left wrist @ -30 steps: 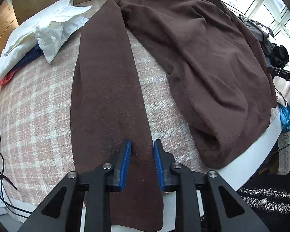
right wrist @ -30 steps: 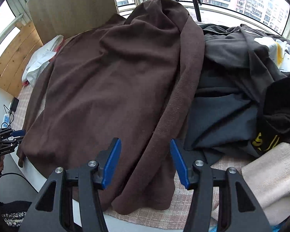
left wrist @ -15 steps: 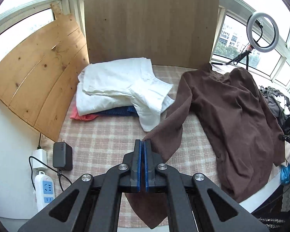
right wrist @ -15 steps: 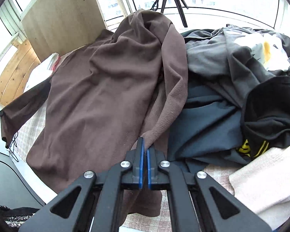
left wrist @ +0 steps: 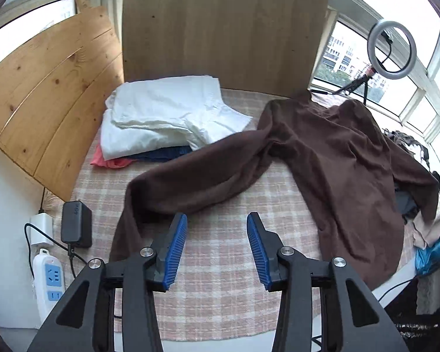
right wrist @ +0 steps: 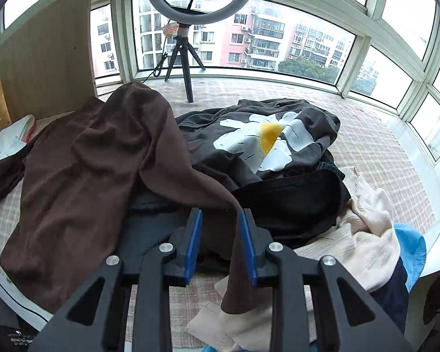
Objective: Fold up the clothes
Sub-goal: 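Grasp the hem of the brown top with the left gripper while the right gripper grasps the hem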
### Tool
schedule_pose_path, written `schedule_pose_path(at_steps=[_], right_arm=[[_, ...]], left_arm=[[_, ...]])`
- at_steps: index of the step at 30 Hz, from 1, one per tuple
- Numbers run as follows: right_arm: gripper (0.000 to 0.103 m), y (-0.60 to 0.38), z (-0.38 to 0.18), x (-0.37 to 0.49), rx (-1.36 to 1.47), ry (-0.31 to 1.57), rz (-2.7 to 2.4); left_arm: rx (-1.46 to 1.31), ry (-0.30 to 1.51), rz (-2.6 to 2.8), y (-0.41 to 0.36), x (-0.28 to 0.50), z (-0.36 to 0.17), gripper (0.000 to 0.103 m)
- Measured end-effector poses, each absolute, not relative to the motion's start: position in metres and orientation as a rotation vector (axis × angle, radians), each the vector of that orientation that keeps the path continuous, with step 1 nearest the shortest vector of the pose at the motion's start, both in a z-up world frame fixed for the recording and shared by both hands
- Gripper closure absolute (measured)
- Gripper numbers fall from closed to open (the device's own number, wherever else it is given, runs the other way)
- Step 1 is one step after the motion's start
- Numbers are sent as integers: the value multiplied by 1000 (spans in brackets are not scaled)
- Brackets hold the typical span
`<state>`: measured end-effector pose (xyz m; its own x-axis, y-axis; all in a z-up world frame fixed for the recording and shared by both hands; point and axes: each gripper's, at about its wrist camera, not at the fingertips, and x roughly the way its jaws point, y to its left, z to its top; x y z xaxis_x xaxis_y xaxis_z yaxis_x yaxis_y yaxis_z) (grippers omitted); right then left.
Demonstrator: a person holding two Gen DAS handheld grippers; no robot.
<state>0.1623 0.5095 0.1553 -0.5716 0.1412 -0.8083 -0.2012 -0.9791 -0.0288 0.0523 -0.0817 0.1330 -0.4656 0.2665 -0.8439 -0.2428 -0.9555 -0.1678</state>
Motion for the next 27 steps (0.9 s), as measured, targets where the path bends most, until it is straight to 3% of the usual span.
schedule_pose_path(at_steps=[2, 6, 10, 11, 13, 14, 15, 18, 23, 27], right_arm=[[66, 485, 138, 163, -1439, 229, 2713], [66, 450, 88, 156, -1636, 434, 2724], [66, 435, 47, 144, -1771, 564, 2664], [66, 432, 41, 141, -1781, 597, 2666], [68, 426, 32, 137, -1792, 613, 2677], [75, 422, 29, 135, -1802, 615, 2688], [99, 418, 29, 133, -1816, 616, 2708], [99, 408, 52, 134, -1756, 555, 2801], [99, 396, 138, 139, -1524, 605, 3048], [98, 364, 167, 94, -1479, 506, 3162]], left_arm=[[-1405, 4, 2319, -38, 68, 124, 58], [-1418, 31, 2080, 31, 91, 98, 46], [-1502, 59, 1961, 72, 99, 64, 46], [-1525, 52, 1951, 75, 97, 57, 49], [-1572, -3, 1927, 76, 92, 43, 69], [-1587, -36, 1914, 75, 89, 38, 95], [-1578, -69, 1911, 72, 88, 40, 96], [-1489, -132, 1958, 55, 89, 71, 97], [-1362, -277, 2142, -17, 93, 142, 97], [-1378, -251, 2288, -53, 57, 141, 96]])
